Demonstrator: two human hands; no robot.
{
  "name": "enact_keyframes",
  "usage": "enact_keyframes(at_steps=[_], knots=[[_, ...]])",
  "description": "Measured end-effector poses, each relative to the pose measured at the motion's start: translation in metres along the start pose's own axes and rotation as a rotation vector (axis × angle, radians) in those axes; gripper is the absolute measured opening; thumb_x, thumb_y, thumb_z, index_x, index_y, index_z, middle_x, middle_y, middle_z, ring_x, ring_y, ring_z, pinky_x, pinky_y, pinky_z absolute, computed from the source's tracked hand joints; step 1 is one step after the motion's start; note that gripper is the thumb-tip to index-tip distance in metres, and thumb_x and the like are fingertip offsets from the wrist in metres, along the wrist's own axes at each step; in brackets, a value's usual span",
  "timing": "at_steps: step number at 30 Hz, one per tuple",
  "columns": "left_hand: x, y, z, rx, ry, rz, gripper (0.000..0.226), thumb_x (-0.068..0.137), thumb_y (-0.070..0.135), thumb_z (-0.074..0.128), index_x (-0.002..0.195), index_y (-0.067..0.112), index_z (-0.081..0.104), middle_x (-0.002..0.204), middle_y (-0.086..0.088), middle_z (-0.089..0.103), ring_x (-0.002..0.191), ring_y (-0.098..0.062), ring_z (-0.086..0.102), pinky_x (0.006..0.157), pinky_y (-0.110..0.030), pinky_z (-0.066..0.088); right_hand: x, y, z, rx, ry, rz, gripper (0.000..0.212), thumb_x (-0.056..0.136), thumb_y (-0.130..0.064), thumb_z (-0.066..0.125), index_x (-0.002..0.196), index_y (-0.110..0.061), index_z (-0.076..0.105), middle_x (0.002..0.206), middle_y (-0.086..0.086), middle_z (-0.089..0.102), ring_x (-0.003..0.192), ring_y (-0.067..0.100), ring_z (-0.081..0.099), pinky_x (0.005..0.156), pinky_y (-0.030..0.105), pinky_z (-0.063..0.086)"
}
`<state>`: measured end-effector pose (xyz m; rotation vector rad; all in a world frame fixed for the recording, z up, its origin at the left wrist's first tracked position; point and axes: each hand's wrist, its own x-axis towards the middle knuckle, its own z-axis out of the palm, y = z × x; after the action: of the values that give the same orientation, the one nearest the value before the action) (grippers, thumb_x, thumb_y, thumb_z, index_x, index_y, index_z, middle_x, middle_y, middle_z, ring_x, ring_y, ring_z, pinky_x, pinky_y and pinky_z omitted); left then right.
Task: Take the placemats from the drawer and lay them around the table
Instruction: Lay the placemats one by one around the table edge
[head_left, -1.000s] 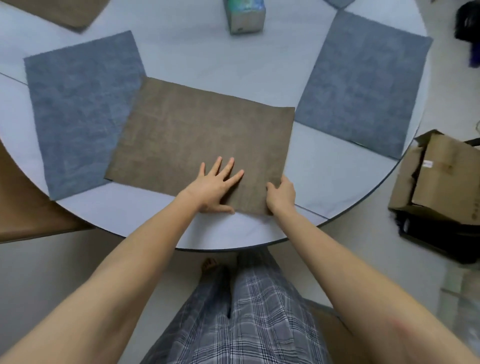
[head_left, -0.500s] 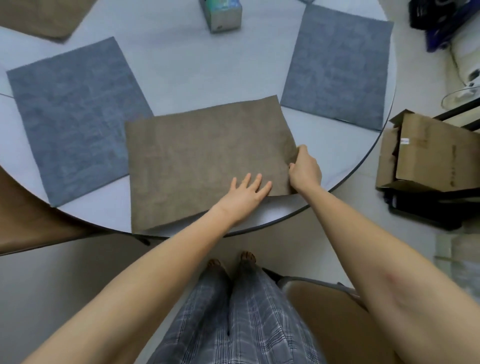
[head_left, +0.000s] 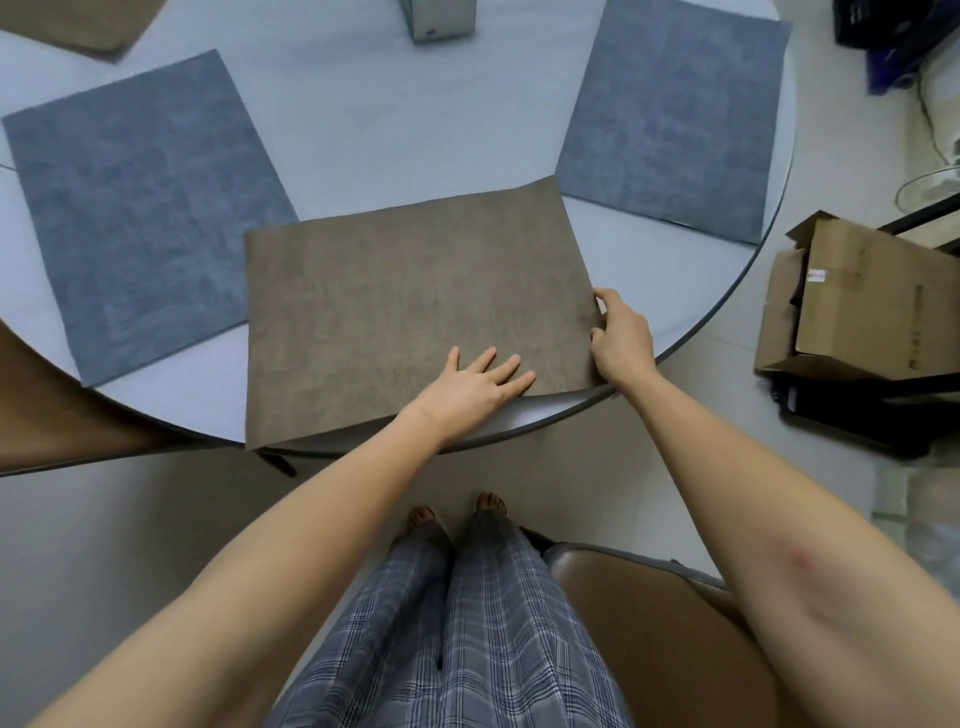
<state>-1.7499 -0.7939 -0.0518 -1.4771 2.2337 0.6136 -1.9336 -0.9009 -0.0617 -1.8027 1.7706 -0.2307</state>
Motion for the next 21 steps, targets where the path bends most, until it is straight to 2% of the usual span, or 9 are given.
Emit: enact_keyframes(at_steps=[3,5,7,9,11,16,18,21], knots=[[0.001,0.002,0.001,-0.008,-0.010,-0.076,0.083,0.096,-0.009,0.036,0.154,0.029,-0.010,0.162,-0.001,-0.013,0.148,-0.035,-0.009,0.113,-0.067,0.006,0.007,0.001,-0.003,0.069,0.017,0.026,0.048,0.083,0.003,0.047,0.127,-0.015,0.054,0.100,0.013,0.064,0.098,0.031,0.057,0.084,0.035,0.046],[0.005,0.002,0.003,-0.049,-0.013,-0.106,0.079,0.097,-0.005,0.034,0.154,0.031,-0.009,0.162,0.002,-0.015,0.148,-0.034,-0.012,0.112,-0.068,0.004,0.011,0.002,-0.004,0.098,0.024,0.050,0.035,0.082,0.002,0.054,0.114,-0.010,0.062,0.088,0.008,0.063,0.092,0.026,0.059,0.079,0.030,0.045],[0.009,0.001,0.006,-0.108,-0.027,-0.125,0.071,0.101,0.006,0.034,0.154,0.032,-0.006,0.161,0.003,-0.016,0.148,-0.031,-0.014,0.111,-0.070,0.004,0.014,0.006,-0.009,0.132,0.012,0.093,0.019,0.080,-0.005,0.064,0.098,-0.008,0.066,0.083,0.005,0.063,0.084,0.021,0.058,0.077,0.028,0.046],[0.012,0.001,0.010,-0.163,-0.011,-0.153,0.066,0.102,0.031,0.039,0.154,0.033,-0.002,0.161,0.002,-0.019,0.148,-0.030,-0.016,0.111,-0.071,0.004,0.016,0.012,-0.016,0.154,-0.029,0.136,0.010,0.079,-0.013,0.070,0.087,-0.008,0.068,0.082,0.003,0.064,0.081,0.016,0.057,0.074,0.026,0.044],[0.013,0.001,0.011,-0.202,0.026,-0.198,0.072,0.098,0.046,0.043,0.154,0.033,-0.001,0.160,0.000,-0.021,0.147,-0.031,-0.018,0.110,-0.071,0.005,0.017,0.020,-0.021,0.130,-0.070,0.141,0.009,0.079,-0.017,0.072,0.080,-0.010,0.068,0.080,0.002,0.065,0.080,0.015,0.057,0.073,0.026,0.042],[0.024,0.004,-0.003,-0.291,0.061,-0.286,0.083,0.093,0.050,0.051,0.153,0.033,-0.004,0.160,-0.003,-0.023,0.146,-0.036,-0.019,0.108,-0.073,0.003,0.017,0.029,-0.019,0.074,-0.112,0.123,0.011,0.078,-0.017,0.073,0.075,-0.011,0.064,0.067,-0.003,0.059,0.078,0.016,0.056,0.072,0.029,0.043],[0.030,0.006,-0.007,-0.328,0.045,-0.316,0.086,0.093,0.048,0.053,0.153,0.034,-0.007,0.159,-0.005,-0.024,0.146,-0.036,-0.019,0.109,-0.073,0.003,0.018,0.030,-0.016,0.056,-0.116,0.119,0.013,0.078,-0.017,0.072,0.071,-0.012,0.063,0.072,0.000,0.061,0.080,0.020,0.059,0.070,0.029,0.043],[0.034,0.010,-0.009,-0.355,0.008,-0.346,0.085,0.095,0.045,0.052,0.153,0.033,-0.009,0.158,-0.006,-0.026,0.146,-0.036,-0.020,0.109,-0.071,0.002,0.021,0.034,-0.010,0.045,-0.106,0.113,0.025,0.079,-0.020,0.072,0.058,-0.018,0.057,0.094,0.013,0.064,0.090,0.026,0.061,0.070,0.028,0.042]])
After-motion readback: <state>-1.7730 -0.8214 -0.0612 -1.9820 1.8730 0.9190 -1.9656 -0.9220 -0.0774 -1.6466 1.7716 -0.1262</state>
